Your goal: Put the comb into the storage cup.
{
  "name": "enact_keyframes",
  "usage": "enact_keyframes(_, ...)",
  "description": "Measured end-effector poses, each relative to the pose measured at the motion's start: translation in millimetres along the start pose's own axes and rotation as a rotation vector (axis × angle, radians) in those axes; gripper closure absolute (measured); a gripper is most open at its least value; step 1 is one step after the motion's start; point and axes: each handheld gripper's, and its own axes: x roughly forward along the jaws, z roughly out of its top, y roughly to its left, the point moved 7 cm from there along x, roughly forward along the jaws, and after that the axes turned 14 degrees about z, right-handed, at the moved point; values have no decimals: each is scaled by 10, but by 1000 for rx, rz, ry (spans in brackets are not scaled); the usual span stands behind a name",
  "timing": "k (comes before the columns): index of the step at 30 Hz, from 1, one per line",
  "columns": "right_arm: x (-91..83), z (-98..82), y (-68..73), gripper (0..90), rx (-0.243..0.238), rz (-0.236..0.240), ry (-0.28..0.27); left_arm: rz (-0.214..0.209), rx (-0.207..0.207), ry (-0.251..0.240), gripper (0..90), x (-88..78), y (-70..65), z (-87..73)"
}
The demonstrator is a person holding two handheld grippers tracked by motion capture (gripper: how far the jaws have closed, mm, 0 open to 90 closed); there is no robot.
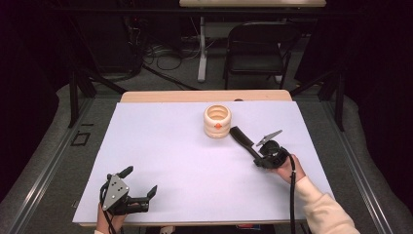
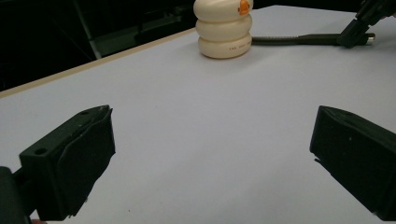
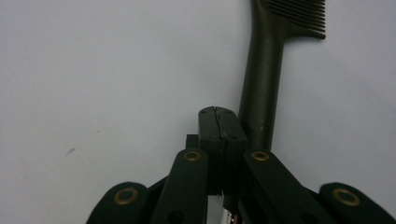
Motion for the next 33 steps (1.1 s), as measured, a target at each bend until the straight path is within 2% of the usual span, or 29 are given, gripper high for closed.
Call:
enact_keyframes(3,-21,-21,-52,900,12,-10,-9,0,1,-1,2,-4,-2,2)
enact_keyframes(4,-40,-35,-66,900,21,-10,4,0,0,0,2,-4,-2,2)
enact_keyframes(6,-53,-44,-110,900,30,-15,-16,0,0,-1,2,-1,0,1)
enact_keyframes(7,-73,-59,-130,900,36,-17,-1,0,0,-1,2,-1,0,1)
enact_keyframes(9,-78,-66,-172,900,47,-21,-21,0,-1,-2,2,-1,0,1)
enact_keyframes(10,-98,-80,-189,900,52,-22,-4,0,-1,-1,2,-1,0,1)
enact_keyframes(12,-111,-89,-221,900,55,-31,-5,0,-1,-1,2,-4,-2,2)
enact_keyframes(13,-108,-86,-233,900,60,-34,-24,0,0,-1,2,-3,-2,2)
enact_keyframes(17,-142,-98,-279,900,69,-50,-11,1,1,0,2,-3,-2,3)
enact_keyframes(18,-137,-92,-293,900,67,-56,-28,1,1,0,2,-3,-2,3)
enact_keyframes(20,-159,-96,-318,900,63,-69,-11,0,-1,-2,2,-1,1,2)
enact_keyframes(23,-166,-93,-320,900,63,-60,-11,-1,1,-1,2,-3,-5,3)
enact_keyframes(24,-156,-85,-308,900,52,-48,-20,-1,1,0,2,-3,-7,3)
enact_keyframes(25,-168,-89,-289,900,44,-41,0,-1,1,-2,2,-2,-8,4)
enact_keyframes(29,-215,-51,-213,846,9,-26,2,-2,3,0,2,-2,-7,3)
enact_keyframes(31,-237,-12,-184,826,-9,-24,-25,0,0,-3,2,-1,-7,4)
enact_keyframes(33,-268,15,-156,795,-20,-25,-29,-1,2,-1,2,-1,-7,3)
